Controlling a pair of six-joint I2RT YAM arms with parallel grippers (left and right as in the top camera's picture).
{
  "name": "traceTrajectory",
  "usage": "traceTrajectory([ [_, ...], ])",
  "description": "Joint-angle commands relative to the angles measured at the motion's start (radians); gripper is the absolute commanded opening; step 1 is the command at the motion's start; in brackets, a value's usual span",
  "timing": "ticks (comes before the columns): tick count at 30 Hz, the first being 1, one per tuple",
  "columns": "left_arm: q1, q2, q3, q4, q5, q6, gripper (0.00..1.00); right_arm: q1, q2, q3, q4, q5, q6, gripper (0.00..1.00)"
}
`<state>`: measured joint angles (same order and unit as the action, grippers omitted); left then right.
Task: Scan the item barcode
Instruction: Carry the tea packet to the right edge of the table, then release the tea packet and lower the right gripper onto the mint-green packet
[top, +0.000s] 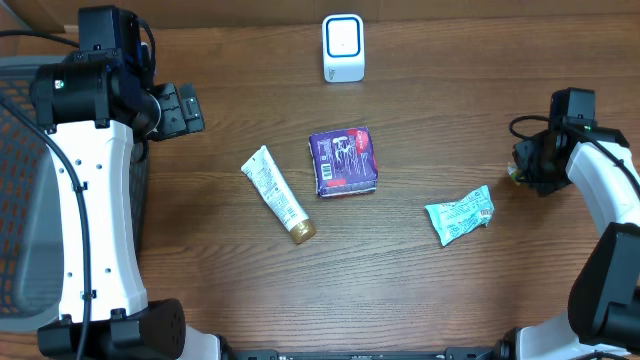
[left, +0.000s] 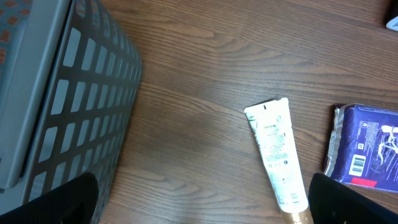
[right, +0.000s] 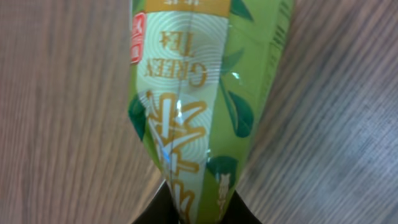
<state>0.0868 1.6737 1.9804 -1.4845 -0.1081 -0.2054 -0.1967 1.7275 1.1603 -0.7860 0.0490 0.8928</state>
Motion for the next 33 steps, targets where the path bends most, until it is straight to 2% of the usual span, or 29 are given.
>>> traceTrajectory([
  [1,-0.002,0.000,-0.009,0.000,0.002,0.019,1.00,-0.009,-0.020,0.008,0.018,0.004,-0.010,0.39],
  [4,-0.002,0.000,-0.009,0.000,0.002,0.019,1.00,-0.009,-0.021,0.019,0.018,-0.026,-0.055,0.77],
  [6,-0.002,0.000,-0.009,0.000,0.002,0.019,1.00,-0.008,-0.023,0.041,0.016,-0.071,-0.137,0.94],
  [7,-0.002,0.000,-0.009,0.000,0.002,0.019,0.99,-0.008,-0.026,0.058,0.006,-0.104,-0.178,0.98],
  [11,-0.002,0.000,-0.009,0.000,0.002,0.019,0.99,-0.006,-0.047,0.126,-0.055,-0.244,-0.305,0.98],
  [16,-0.002,0.000,-0.009,0.000,0.002,0.019,1.00,0.028,-0.077,0.158,-0.178,-0.366,-0.398,0.90],
  [17,-0.002,0.000,-0.009,0.000,0.002,0.019,0.99,0.039,-0.077,0.156,-0.215,-0.364,-0.406,0.82],
  [18,-0.002,0.000,-0.009,0.000,0.002,0.019,0.99,0.048,-0.077,0.148,-0.240,-0.361,-0.422,0.70],
  [20,-0.002,0.000,-0.009,0.000,0.002,0.019,1.00,0.068,-0.077,0.115,-0.280,-0.320,-0.430,0.50],
  [23,-0.002,0.000,-0.009,0.000,0.002,0.019,1.00,0.092,-0.076,0.039,-0.302,-0.267,-0.430,0.31],
  [29,-0.002,0.000,-0.009,0.000,0.002,0.019,1.00,0.100,-0.076,-0.123,-0.254,-0.271,-0.426,0.18],
  [33,-0.002,0.000,-0.009,0.000,0.002,0.019,0.99,0.099,-0.076,-0.211,-0.196,-0.257,-0.426,0.18],
])
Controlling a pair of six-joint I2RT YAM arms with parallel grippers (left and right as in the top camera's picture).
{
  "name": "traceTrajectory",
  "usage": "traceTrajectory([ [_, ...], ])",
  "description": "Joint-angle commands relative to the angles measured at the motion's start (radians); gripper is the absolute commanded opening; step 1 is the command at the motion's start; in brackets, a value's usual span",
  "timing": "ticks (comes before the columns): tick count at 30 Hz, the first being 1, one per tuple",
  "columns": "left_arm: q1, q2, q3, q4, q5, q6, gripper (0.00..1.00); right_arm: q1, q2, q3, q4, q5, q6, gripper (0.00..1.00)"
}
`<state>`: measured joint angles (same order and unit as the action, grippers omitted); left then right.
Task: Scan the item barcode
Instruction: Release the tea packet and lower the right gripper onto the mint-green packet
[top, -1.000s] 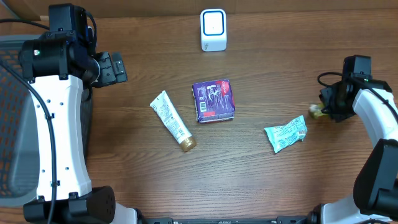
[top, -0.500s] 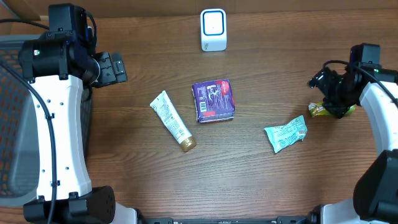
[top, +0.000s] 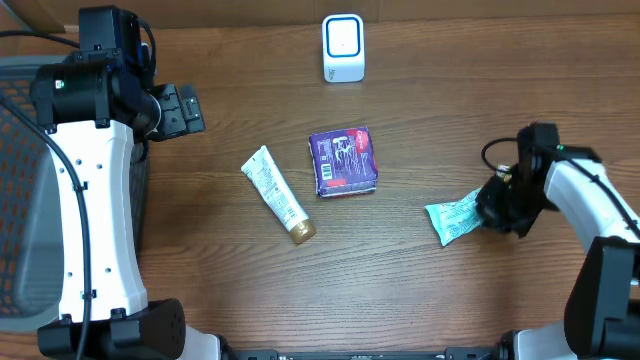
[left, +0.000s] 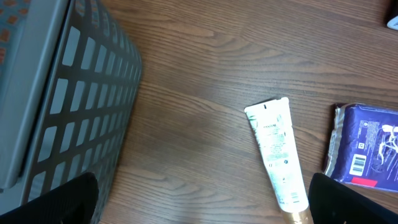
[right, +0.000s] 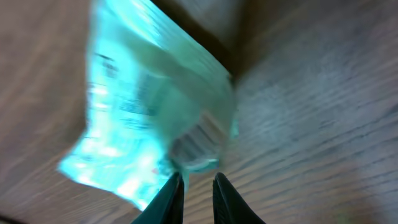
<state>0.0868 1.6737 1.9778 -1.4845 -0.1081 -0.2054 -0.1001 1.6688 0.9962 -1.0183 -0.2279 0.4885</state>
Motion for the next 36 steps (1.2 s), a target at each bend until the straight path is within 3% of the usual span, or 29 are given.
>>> traceTrajectory([
  [1,-0.002,0.000,-0.006,0.000,0.002,0.019,1.00,0.003,-0.018,-0.060,0.053,0.035,-0.022,0.18],
  [11,-0.002,0.000,-0.006,0.000,0.002,0.019,1.00,0.003,-0.018,-0.117,0.290,0.218,0.091,0.19],
  [14,-0.002,0.000,-0.006,0.000,0.002,0.019,1.00,0.003,-0.018,-0.117,0.412,0.156,0.073,0.24],
  [17,-0.002,0.000,-0.006,0.000,0.002,0.019,0.99,0.003,-0.018,-0.117,0.573,0.001,-0.067,0.34],
  [20,-0.002,0.000,-0.006,0.000,0.002,0.019,1.00,0.005,-0.018,-0.117,0.638,-0.147,-0.183,0.42],
  [23,-0.002,0.000,-0.006,0.000,0.002,0.019,1.00,0.007,-0.018,-0.105,0.658,-0.190,-0.210,0.48],
  [25,-0.002,0.000,-0.006,0.000,0.002,0.019,1.00,0.007,-0.018,-0.093,0.657,-0.198,-0.209,0.42],
  [27,-0.002,0.000,-0.006,0.000,0.002,0.019,1.00,0.010,-0.018,-0.077,0.641,-0.204,-0.209,0.20],
  [30,-0.002,0.000,-0.006,0.000,0.002,0.019,1.00,0.019,-0.018,-0.034,0.577,-0.204,-0.209,0.08],
  [32,-0.002,0.000,-0.006,0.000,0.002,0.019,1.00,0.028,-0.018,0.008,0.516,-0.204,-0.209,0.04],
  [36,-0.002,0.000,-0.006,0.000,0.002,0.019,1.00,0.052,-0.018,0.080,0.428,-0.200,-0.200,0.04],
])
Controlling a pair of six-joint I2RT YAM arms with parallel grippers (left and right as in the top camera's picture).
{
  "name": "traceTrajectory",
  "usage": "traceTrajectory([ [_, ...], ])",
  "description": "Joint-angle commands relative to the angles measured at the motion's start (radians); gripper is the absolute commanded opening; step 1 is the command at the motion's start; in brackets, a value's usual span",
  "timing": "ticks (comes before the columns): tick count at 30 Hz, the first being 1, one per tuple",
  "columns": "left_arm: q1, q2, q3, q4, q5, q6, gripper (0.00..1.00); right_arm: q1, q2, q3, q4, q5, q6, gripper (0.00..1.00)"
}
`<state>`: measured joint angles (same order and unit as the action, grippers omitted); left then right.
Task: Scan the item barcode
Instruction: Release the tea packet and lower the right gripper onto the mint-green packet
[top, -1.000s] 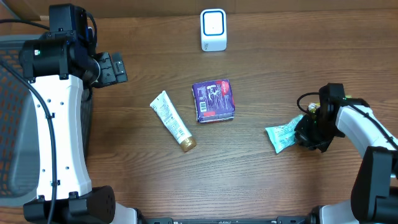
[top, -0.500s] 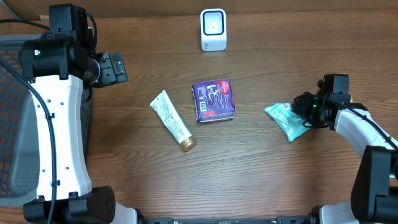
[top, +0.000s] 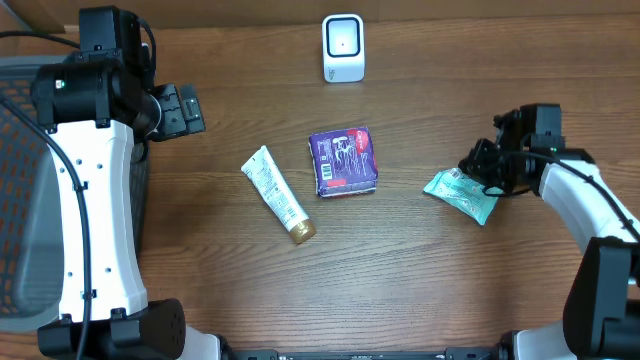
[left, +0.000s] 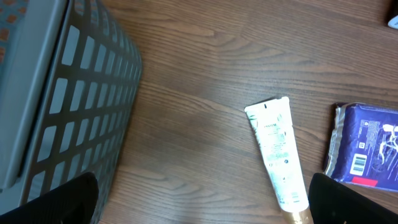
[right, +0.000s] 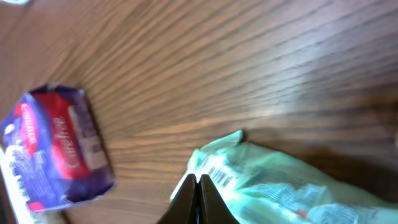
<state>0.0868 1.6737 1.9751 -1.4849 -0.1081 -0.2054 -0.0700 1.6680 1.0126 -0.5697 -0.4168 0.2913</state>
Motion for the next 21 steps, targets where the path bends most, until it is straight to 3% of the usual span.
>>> traceTrajectory([
  [1,-0.002,0.000,-0.003,0.001,0.002,0.019,0.99,0.028,-0.017,0.063,-0.020,-0.007,0.001,0.04],
  [8,-0.002,0.000,-0.003,0.001,0.002,0.019,1.00,0.098,0.002,0.013,-0.023,0.227,0.106,0.04],
  [21,-0.002,0.000,-0.003,0.000,0.002,0.019,0.99,0.115,0.163,0.002,0.020,0.311,0.153,0.04],
])
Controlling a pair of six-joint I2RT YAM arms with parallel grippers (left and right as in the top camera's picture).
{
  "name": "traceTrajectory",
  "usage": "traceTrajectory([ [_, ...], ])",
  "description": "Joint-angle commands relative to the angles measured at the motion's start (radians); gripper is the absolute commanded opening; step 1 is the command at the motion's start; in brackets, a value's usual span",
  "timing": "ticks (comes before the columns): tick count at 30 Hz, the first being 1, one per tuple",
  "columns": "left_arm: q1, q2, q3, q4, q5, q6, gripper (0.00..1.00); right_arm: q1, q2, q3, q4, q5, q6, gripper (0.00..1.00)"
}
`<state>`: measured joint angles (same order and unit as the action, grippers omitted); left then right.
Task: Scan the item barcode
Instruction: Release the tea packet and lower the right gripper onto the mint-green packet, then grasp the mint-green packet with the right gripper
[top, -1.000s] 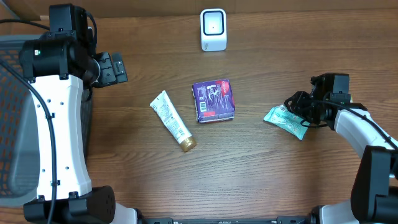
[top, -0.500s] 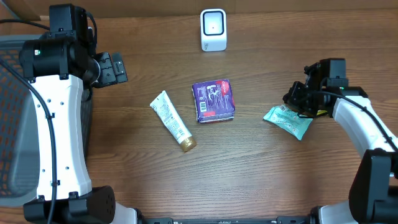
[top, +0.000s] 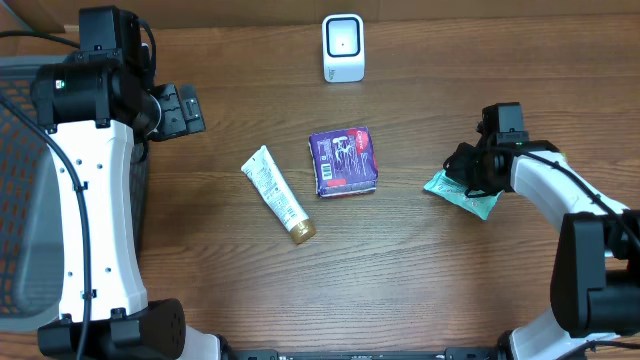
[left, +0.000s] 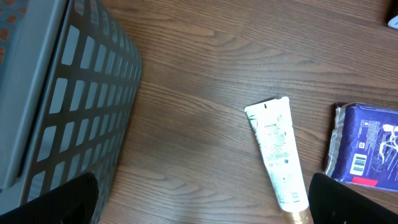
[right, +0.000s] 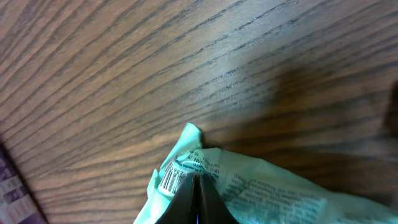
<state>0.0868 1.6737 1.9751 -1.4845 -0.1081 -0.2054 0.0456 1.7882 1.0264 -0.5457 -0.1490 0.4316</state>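
My right gripper (top: 468, 172) is shut on a crumpled green tea packet (top: 463, 195) at the table's right side. In the right wrist view the shut fingertips (right: 198, 190) lie over the packet (right: 267, 186), beside its white barcode label (right: 169, 181). The white scanner (top: 343, 48) stands at the back centre, well away from the packet. My left gripper (top: 184, 108) hangs open at the far left, nothing between its fingers (left: 71, 199).
A purple packet (top: 344, 160) with a barcode (left: 357, 164) lies mid-table. A white tube (top: 277, 193) with a gold cap lies to its left. A grey mesh basket (left: 62, 93) stands off the left edge.
My right gripper has shifted slightly left and back with the green packet. The packet's barcode corner now shows at the fingertips. The left arm has not moved.
The right gripper sat near the right edge with the packet lying on the table to its left. Then it was at the packet's right end, almost shut. Then it was shut on the packet, which had turned and moved back, and now it holds it a little further left.
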Motion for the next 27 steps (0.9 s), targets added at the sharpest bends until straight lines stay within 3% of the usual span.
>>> traceTrajectory([
  [1,-0.002,0.000,-0.003,0.001,0.002,0.019,0.99,-0.001,0.043,-0.012,-0.004,0.042,0.009,0.04],
  [11,-0.002,0.000,-0.003,0.000,0.002,0.019,1.00,0.078,0.043,0.011,-0.019,-0.187,-0.336,0.04],
  [20,-0.002,0.000,-0.003,0.000,0.002,0.019,1.00,0.106,0.043,0.251,-0.256,-0.235,-0.324,0.05],
  [23,-0.002,0.000,-0.003,0.000,0.002,0.019,0.99,0.073,0.043,0.388,-0.413,-0.232,-0.338,0.17],
  [25,-0.002,0.000,-0.003,0.000,0.002,0.019,0.99,0.053,0.043,0.438,-0.481,-0.219,-0.355,0.32],
  [27,-0.002,0.000,-0.003,0.000,0.002,0.019,1.00,0.026,0.043,0.468,-0.546,-0.175,-0.355,0.58],
])
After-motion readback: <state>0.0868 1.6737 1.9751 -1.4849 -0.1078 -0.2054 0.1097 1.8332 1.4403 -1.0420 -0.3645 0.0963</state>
